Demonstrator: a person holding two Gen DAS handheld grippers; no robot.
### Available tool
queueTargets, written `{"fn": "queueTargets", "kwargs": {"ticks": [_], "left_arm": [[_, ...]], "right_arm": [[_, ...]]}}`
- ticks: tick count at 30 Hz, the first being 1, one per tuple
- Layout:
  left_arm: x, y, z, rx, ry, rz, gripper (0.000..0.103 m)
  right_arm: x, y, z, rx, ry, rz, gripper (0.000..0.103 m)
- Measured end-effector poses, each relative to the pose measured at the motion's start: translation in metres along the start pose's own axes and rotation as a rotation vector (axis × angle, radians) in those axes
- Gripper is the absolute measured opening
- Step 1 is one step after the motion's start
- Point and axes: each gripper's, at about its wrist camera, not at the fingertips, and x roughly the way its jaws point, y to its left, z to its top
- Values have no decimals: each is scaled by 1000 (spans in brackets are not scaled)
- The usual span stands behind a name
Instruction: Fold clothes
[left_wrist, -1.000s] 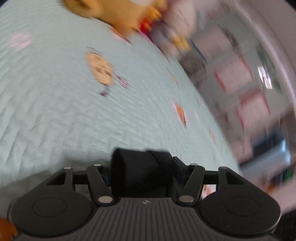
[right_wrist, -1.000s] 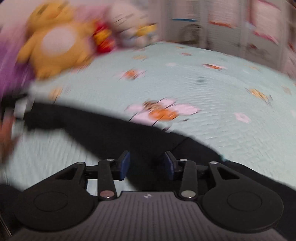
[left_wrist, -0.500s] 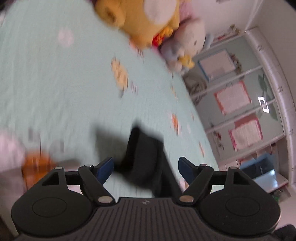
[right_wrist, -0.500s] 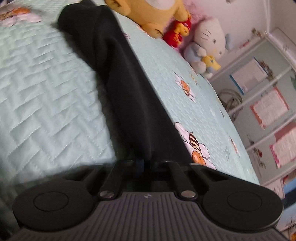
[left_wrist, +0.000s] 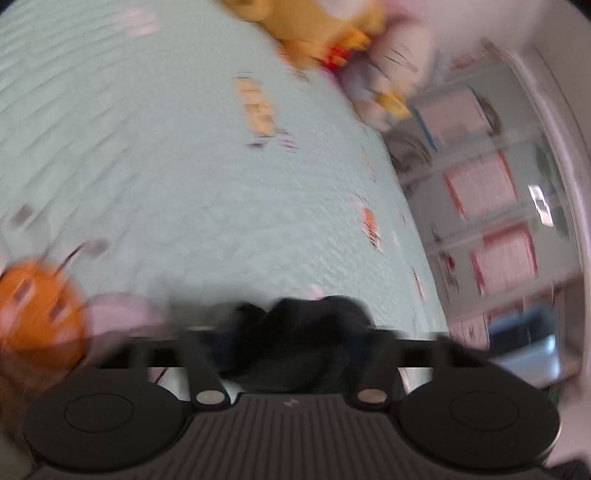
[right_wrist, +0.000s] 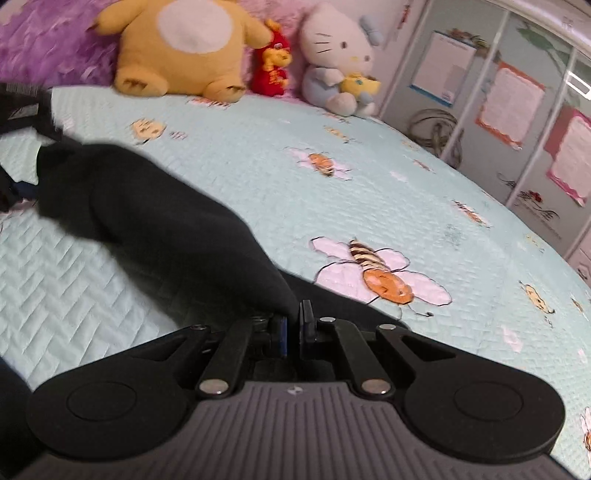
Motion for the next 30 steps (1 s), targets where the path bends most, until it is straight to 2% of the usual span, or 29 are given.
{"fn": "queueTargets", "kwargs": {"ticks": [1,4,6,7,8,9,10,11,13,15,18,23,24,25,26,28,29,30], "left_arm": [[2,-13,12,49,-15,-35,11],[-12,-53,41,234,-161,-127,11],[-24,-77,57,348,-254,-171,18],[-26,-80,63,377,-283,-156,23],[-25,-74,65,374,-294,-101,28],[-25,-62,66,348,-305,-36,42],[-26,-44,65,297,-315,39,46],[-28,-25,63,237,-308,88,48],[-32,15,52,103,-225,98,48],[-37,39,35,36,-156,100,49],[-39,49,9,58,-102,108,57],[-15,38,2,128,-95,79,67],[-9,38,2,117,-90,67,71],[-2,39,3,95,-82,60,71],[6,37,3,92,-74,62,67],[21,30,4,100,-52,62,25],[26,23,6,125,-48,56,11],[28,17,10,148,-60,51,11]], "right_arm": [[-5,-7,5,15,-25,-29,4],[-22,-29,22,63,-108,-84,4],[-34,-32,26,61,-139,-49,4],[-34,-26,23,37,-118,-16,4],[-33,-18,19,10,-93,19,4],[-28,-8,11,-32,-60,56,4],[-22,4,1,-77,-21,83,4],[-16,16,-10,-110,16,105,4],[-5,38,-30,-171,88,148,5],[-3,55,-43,-238,104,128,6],[-8,60,-45,-266,88,107,11],[-14,56,-48,-222,99,110,17],[-16,57,-48,-216,101,107,18],[-18,58,-49,-207,100,101,20],[-21,58,-49,-197,99,95,22],[-29,50,-47,-120,90,85,22],[-33,45,-46,-79,84,80,22],[-37,41,-44,-37,79,75,23]]}}
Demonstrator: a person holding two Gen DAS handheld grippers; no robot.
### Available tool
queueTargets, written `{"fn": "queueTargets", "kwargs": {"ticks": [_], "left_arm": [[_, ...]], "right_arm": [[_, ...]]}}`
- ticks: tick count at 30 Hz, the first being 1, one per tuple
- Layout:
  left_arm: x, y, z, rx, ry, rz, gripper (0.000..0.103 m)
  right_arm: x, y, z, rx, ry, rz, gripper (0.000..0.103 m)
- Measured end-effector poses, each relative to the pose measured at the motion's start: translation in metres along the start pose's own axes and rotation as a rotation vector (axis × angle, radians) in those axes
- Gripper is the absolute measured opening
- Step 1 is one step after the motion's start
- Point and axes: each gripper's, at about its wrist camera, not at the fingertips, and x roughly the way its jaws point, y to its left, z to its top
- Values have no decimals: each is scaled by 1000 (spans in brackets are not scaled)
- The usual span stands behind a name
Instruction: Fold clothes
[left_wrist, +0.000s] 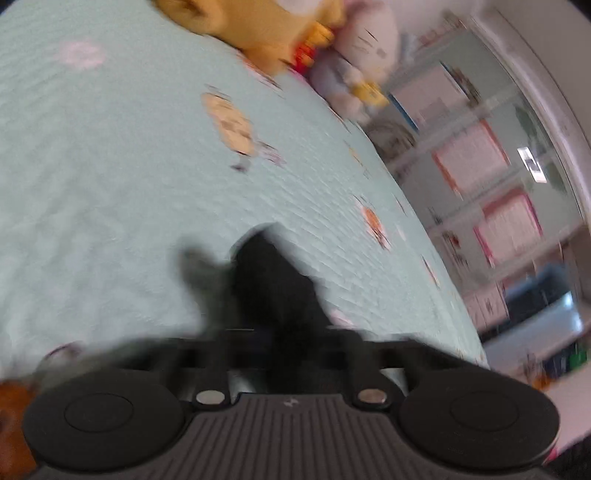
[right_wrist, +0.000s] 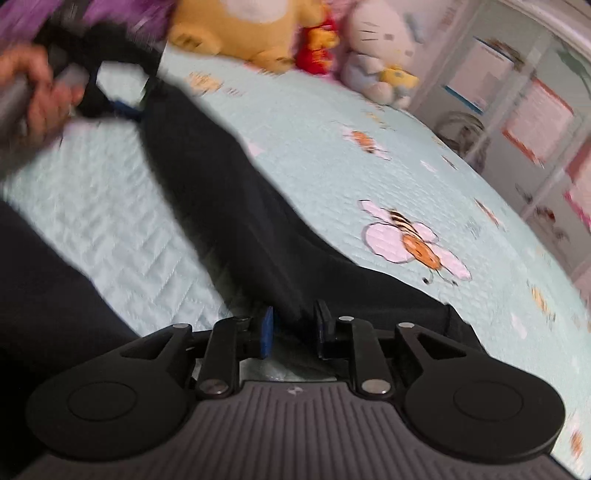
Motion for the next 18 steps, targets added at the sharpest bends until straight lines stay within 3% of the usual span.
{"fn": "queueTargets", "kwargs": {"ticks": [3,6,9,12,14,16,18], "left_arm": [[-3,-17,20,56,-104,18,11],[-1,-15,29,25,-96,107,17],[-7,-16,19,21,-76,193,26],[-30,-19,-6,8,-114,288,47],[-45,-25,-19,-29,-152,365,52],[-56,-42,-30,20,-184,347,52],[-60,-66,-41,128,-188,288,52]], "right_arm": [[-29,-34,-7,191,-32,-36,24],[-65,-86,-34,435,-53,-105,31],[-108,-154,-90,692,-62,-272,43],[-154,-218,-153,934,-79,-443,45],[-184,-259,-194,1072,-87,-545,51],[-198,-293,-224,1142,-54,-558,55],[-199,-322,-246,1196,-38,-503,55]]}}
